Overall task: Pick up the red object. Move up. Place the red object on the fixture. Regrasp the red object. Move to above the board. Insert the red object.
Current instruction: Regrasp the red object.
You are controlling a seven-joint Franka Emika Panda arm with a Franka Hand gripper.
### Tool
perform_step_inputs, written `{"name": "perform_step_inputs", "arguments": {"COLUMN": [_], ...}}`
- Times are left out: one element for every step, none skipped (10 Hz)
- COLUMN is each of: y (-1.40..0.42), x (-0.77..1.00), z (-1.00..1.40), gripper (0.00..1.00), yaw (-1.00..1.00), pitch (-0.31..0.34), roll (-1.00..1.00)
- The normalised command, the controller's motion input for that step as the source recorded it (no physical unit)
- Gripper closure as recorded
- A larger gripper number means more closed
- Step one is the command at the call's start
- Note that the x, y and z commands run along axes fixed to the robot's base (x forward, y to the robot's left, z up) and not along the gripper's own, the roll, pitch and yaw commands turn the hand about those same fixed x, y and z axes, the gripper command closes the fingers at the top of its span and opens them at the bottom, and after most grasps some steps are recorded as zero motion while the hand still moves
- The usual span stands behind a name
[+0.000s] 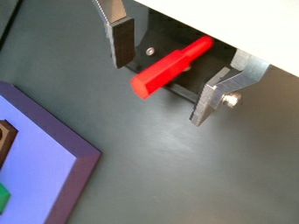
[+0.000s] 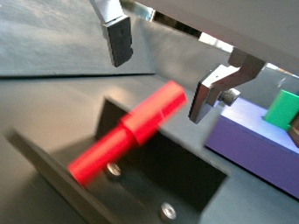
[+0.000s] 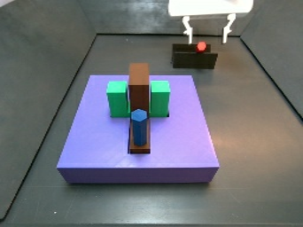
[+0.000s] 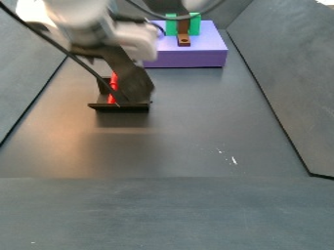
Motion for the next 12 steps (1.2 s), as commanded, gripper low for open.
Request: {"name": "perform_step_inputs", "arguments": {"y": [0.00,0.00,0.00,0.00,0.00,0.00,0.00,0.00,0.00,0.00,0.00,0.00], "x": [0.16,0.10,0.00,0.00,0.00,-0.03,-0.02,0.00,0.00,0.00,0.00,-0.04], "z": [0.42,0.29,0.29,0.34,0.26,0.00,-0.07,-0.02,0.00,0.00,0.00,0.00], "gripper": [0.00,0.00,0.00,0.00,0.00,0.00,0.00,0.00,0.00,0.00,0.00,0.00], "yaw": [0.03,0.00,0.00,0.01,0.05,0.16,0.29,0.30,0.27,0.25,0.22,0.22], "pitch": [0.271,0.246,0.211,0.109,0.000,-0.237,-0.443,-0.531,-0.483,-0.449,-0.397,-0.303], "roll": [1.00,1.00,1.00,1.00,1.00,1.00,0.98,0.95,1.00,1.00,1.00,1.00]}}
